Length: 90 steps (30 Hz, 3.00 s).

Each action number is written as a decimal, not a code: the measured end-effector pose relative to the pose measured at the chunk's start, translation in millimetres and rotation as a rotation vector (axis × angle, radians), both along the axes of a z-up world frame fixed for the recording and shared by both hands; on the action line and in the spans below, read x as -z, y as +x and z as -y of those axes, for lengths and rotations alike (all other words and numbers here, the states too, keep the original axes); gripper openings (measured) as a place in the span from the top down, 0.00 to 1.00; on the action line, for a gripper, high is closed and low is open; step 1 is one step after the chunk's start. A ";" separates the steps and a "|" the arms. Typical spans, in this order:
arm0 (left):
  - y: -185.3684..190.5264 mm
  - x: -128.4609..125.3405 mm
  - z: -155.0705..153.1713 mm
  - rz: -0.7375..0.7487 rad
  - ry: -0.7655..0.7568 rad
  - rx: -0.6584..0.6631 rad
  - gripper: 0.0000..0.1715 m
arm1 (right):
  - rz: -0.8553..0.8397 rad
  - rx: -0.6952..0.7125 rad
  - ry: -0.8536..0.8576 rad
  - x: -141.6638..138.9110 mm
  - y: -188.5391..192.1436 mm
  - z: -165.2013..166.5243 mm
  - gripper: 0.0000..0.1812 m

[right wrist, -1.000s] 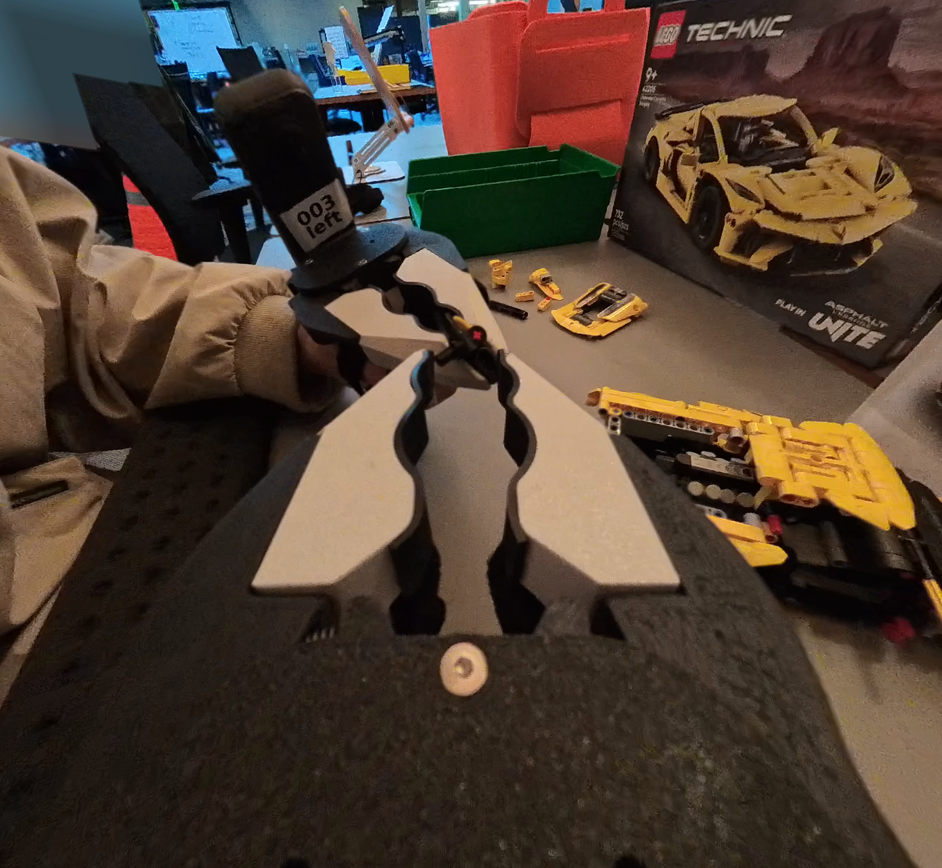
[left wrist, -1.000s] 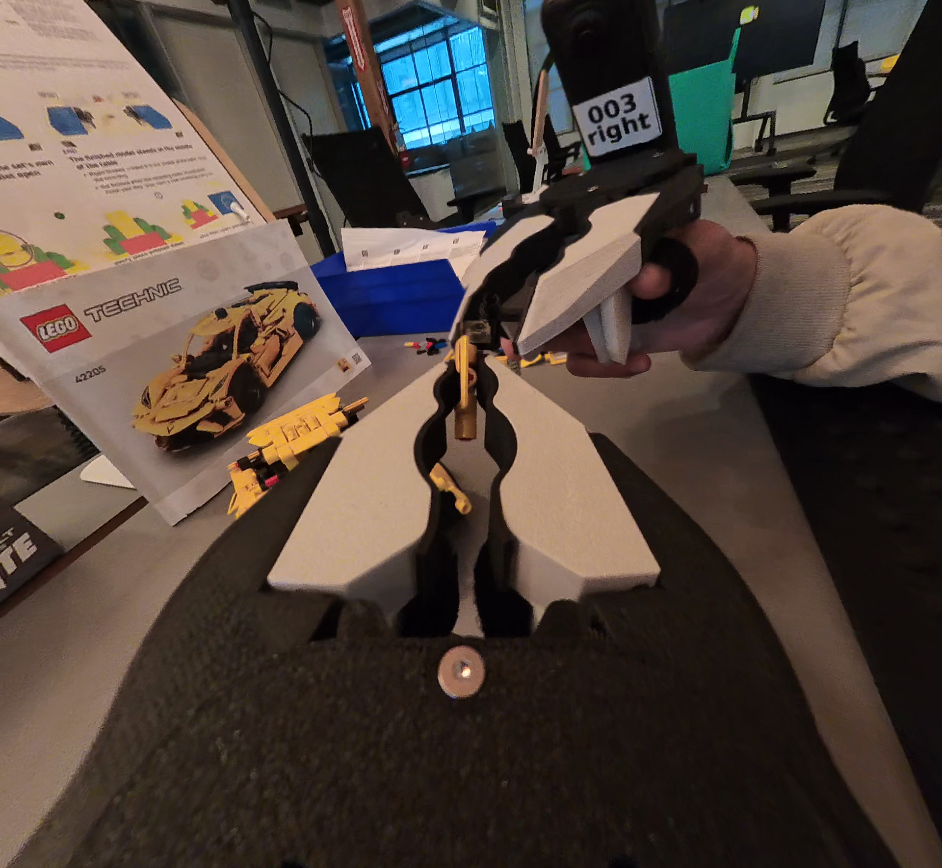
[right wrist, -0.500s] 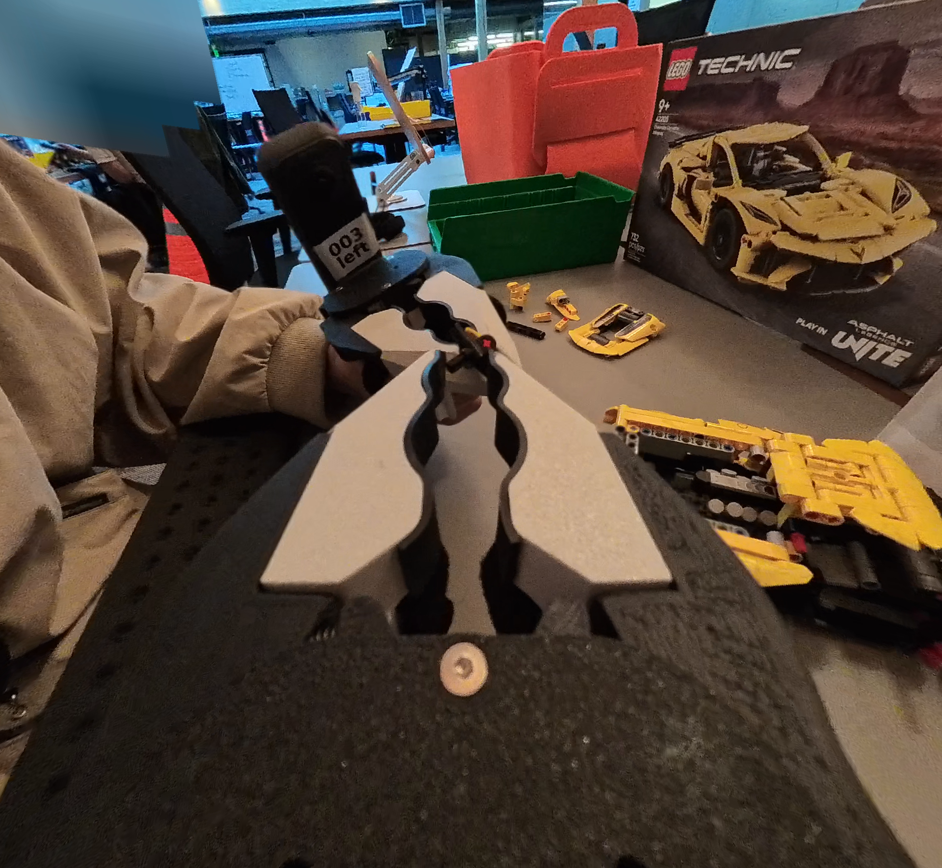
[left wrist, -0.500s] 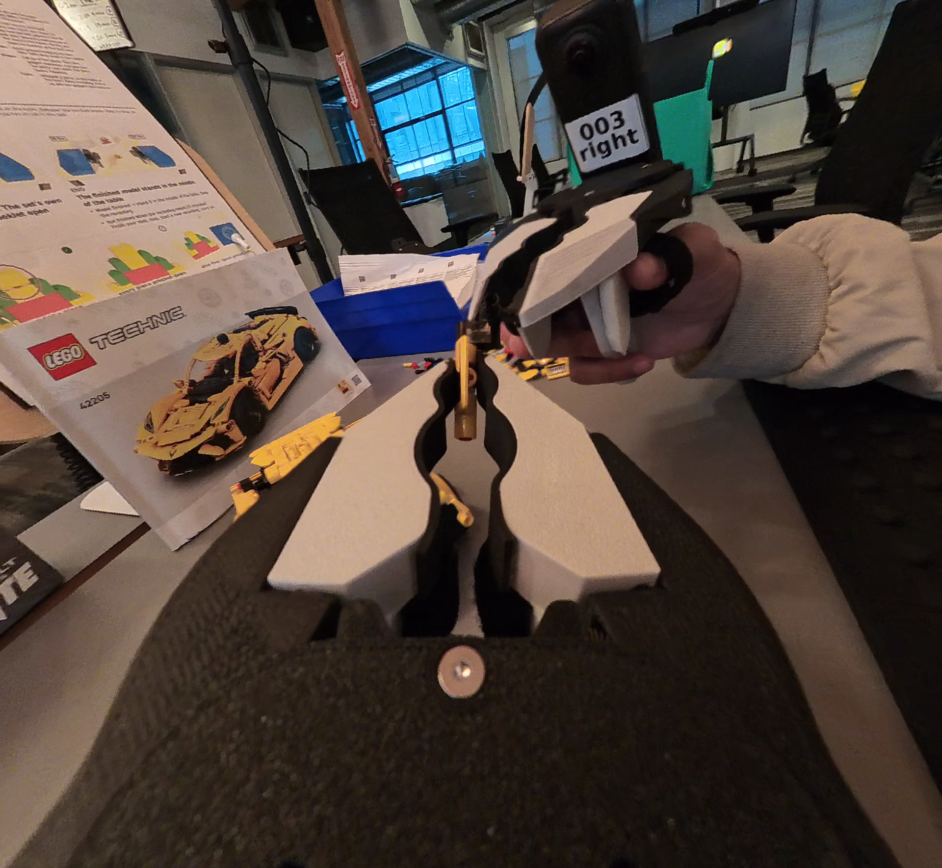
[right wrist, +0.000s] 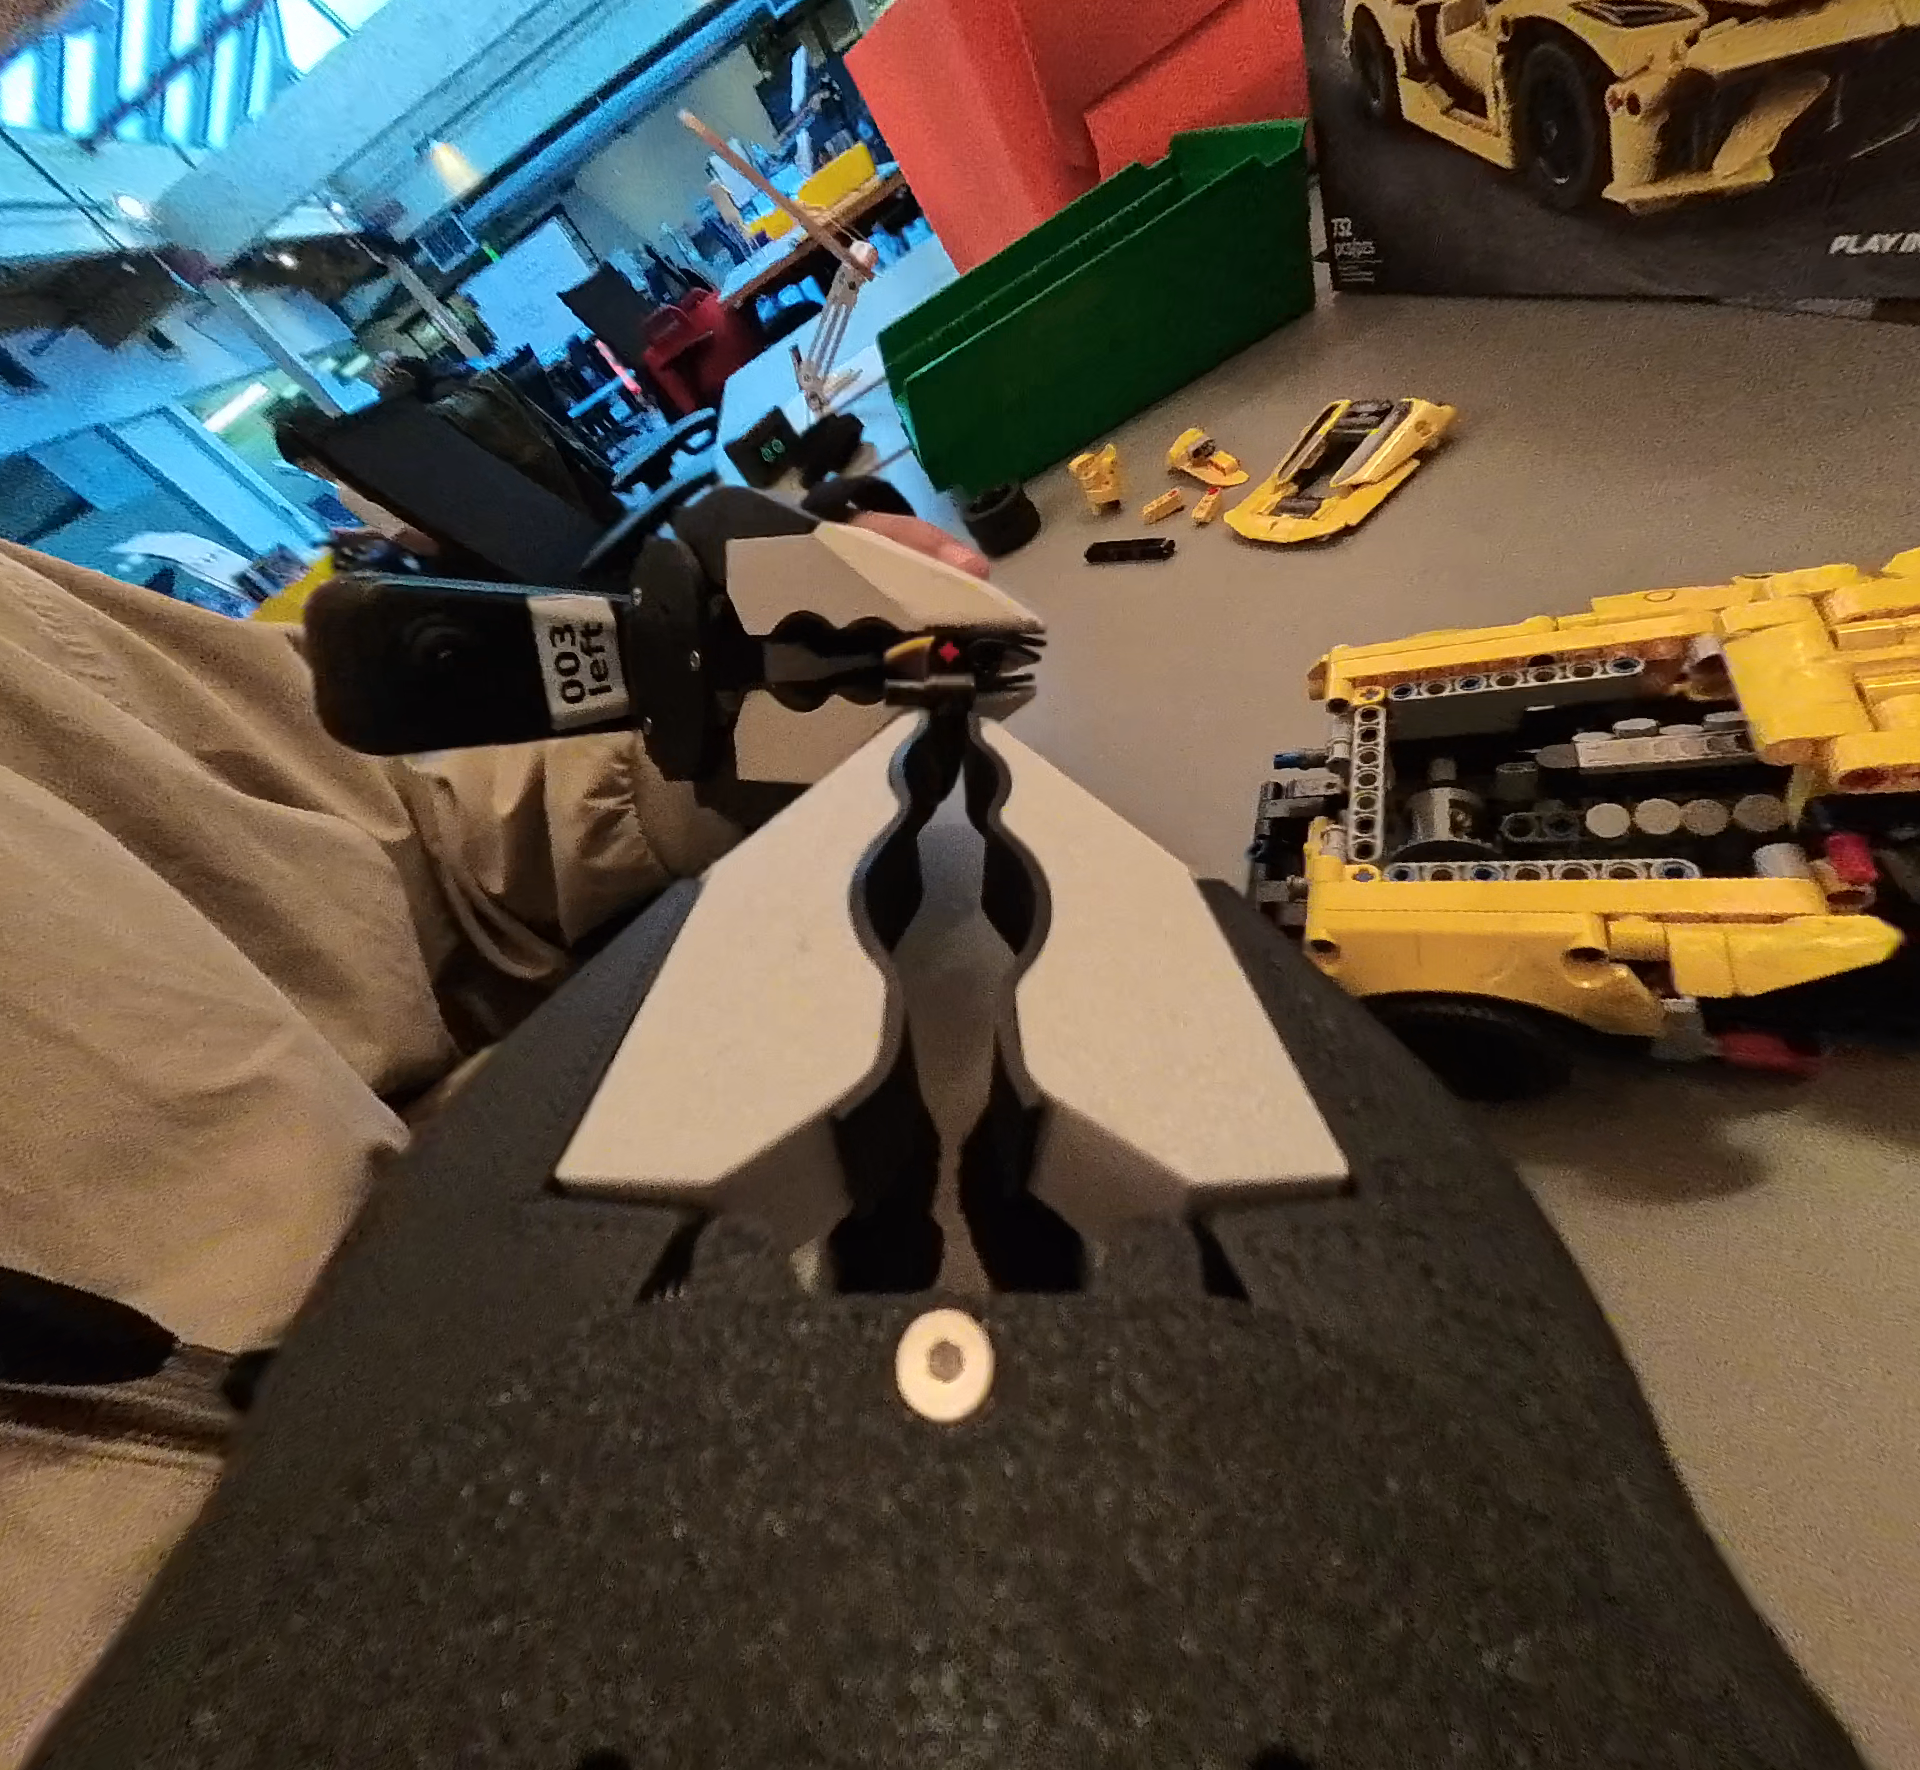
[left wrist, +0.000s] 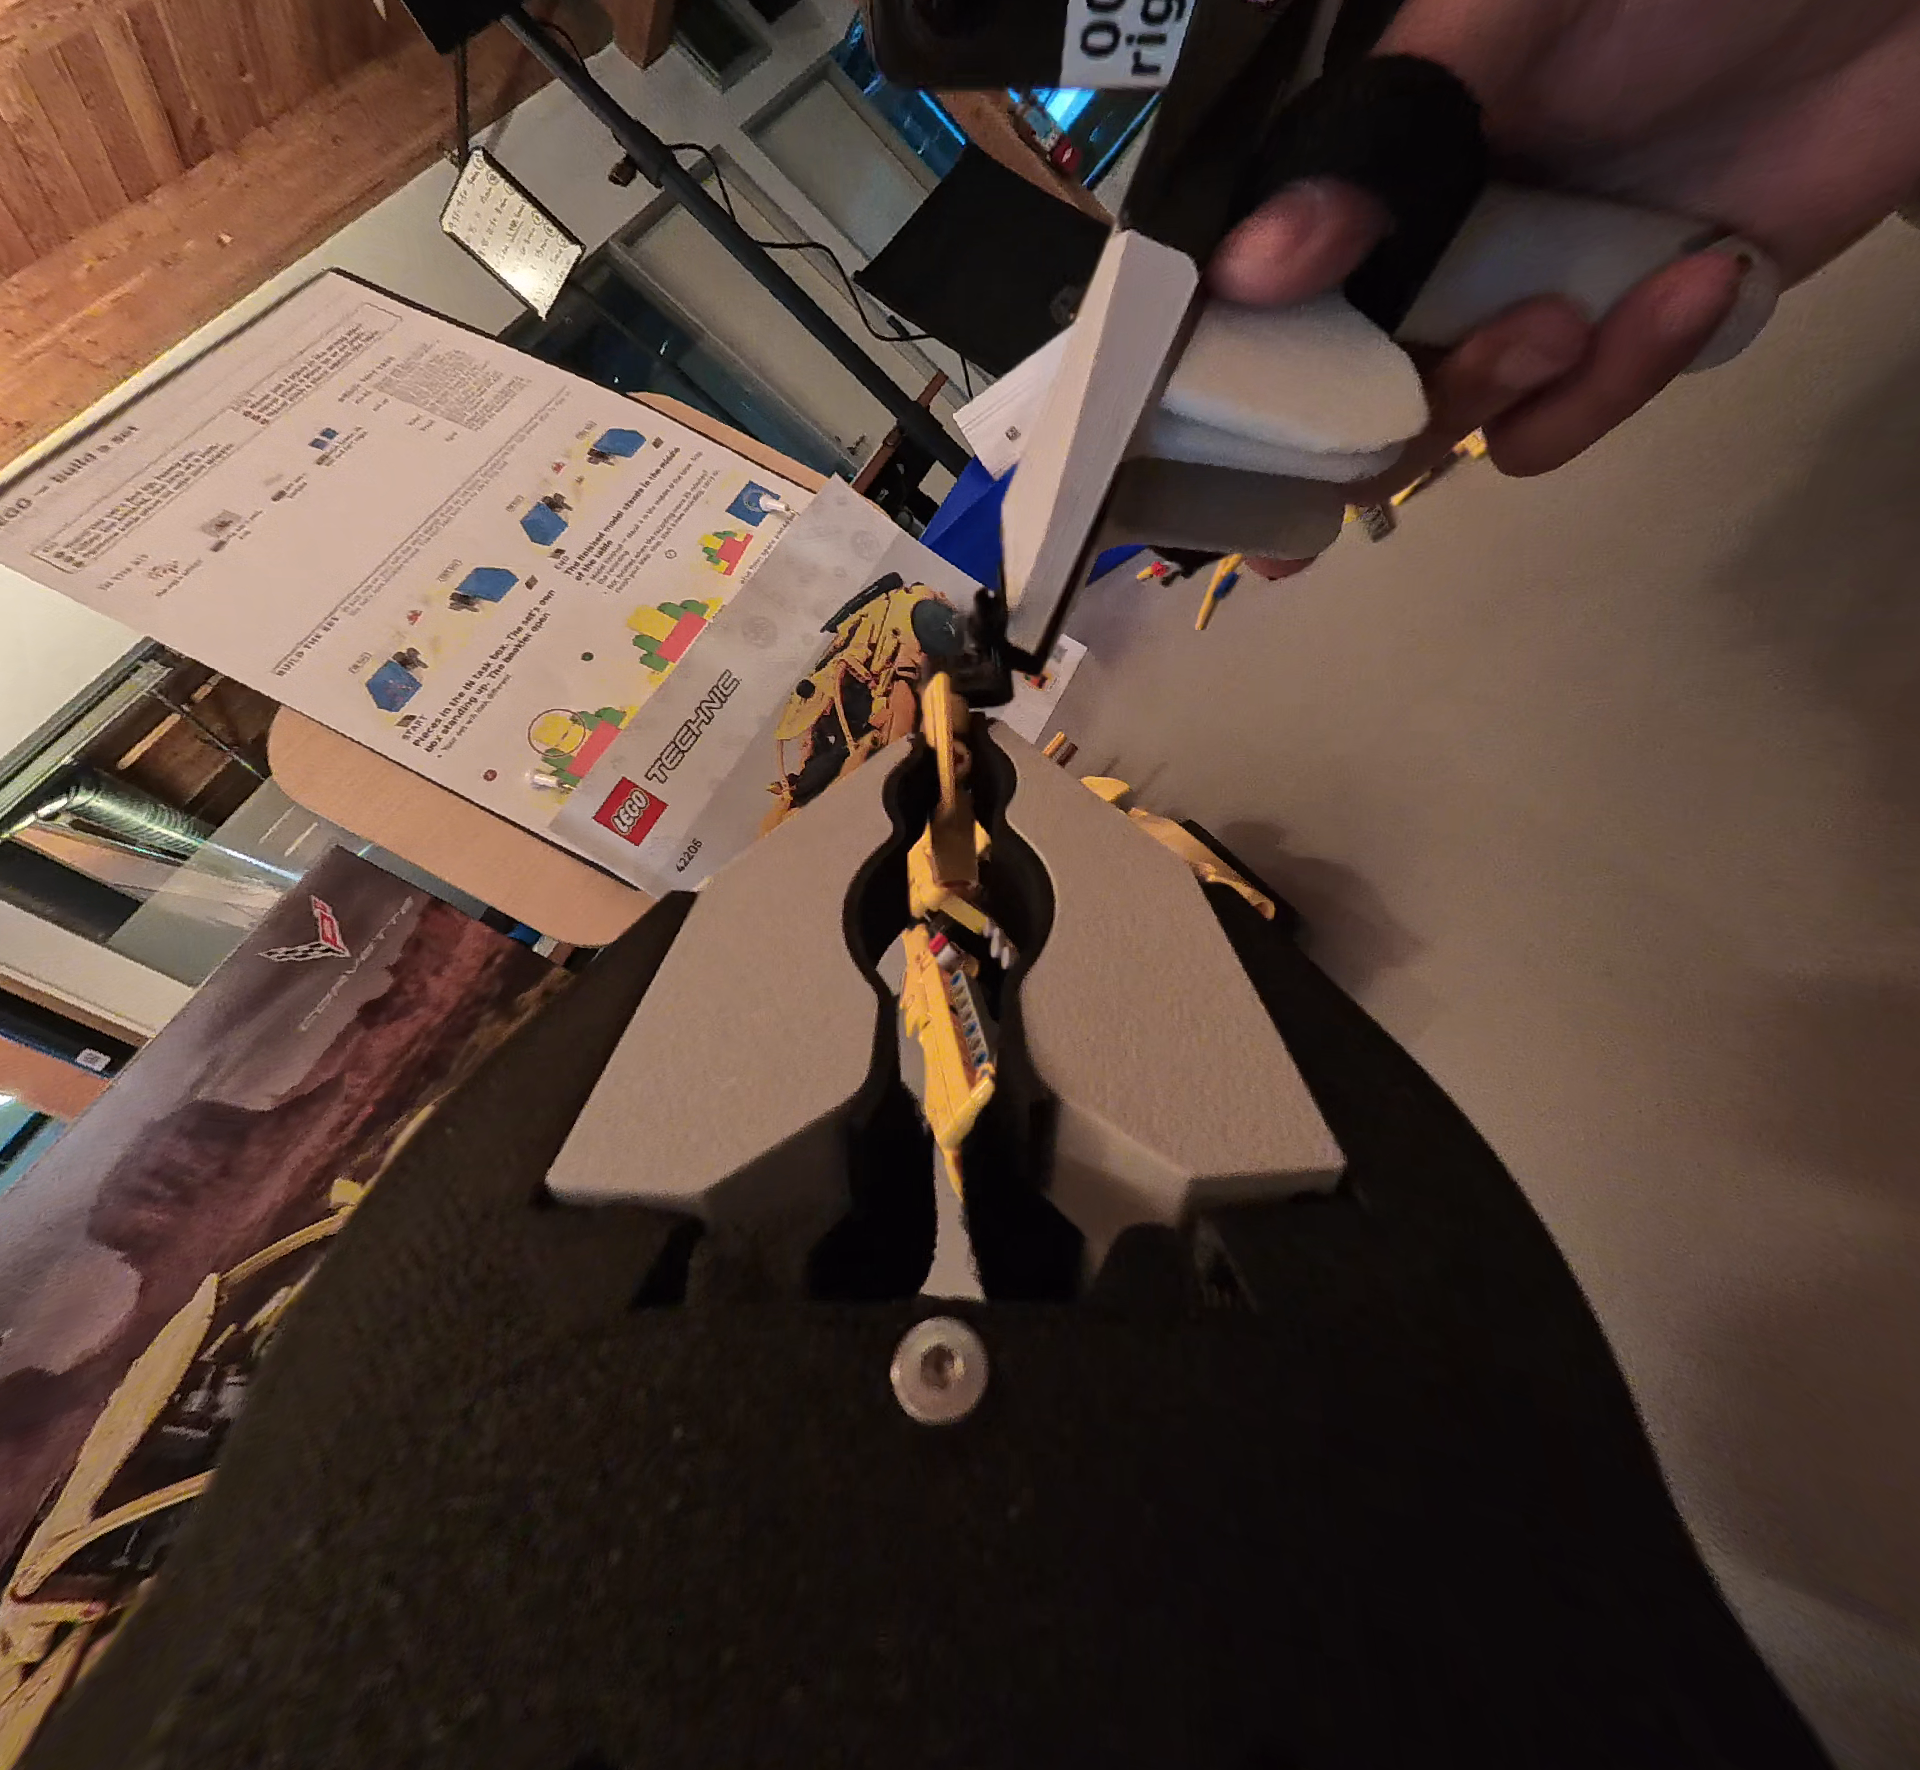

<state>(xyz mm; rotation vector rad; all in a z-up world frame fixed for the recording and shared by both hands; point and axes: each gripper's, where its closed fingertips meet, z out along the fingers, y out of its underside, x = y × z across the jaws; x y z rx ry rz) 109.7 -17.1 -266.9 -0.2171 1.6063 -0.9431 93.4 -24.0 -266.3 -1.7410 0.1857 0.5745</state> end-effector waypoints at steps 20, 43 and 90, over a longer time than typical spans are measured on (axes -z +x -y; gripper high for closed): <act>-10.2 0.2 18.9 -0.286 -0.321 0.170 0.85 | -0.105 -0.041 -0.042 10.5 -1.2 0.6 0.99; -9.5 17.2 17.7 -0.297 -0.149 0.121 0.92 | -0.277 -0.100 -0.079 22.2 -1.2 7.3 0.99; -8.1 -7.6 20.7 -0.227 -0.256 0.088 0.93 | -0.355 -0.090 0.119 -14.5 6.7 7.8 0.94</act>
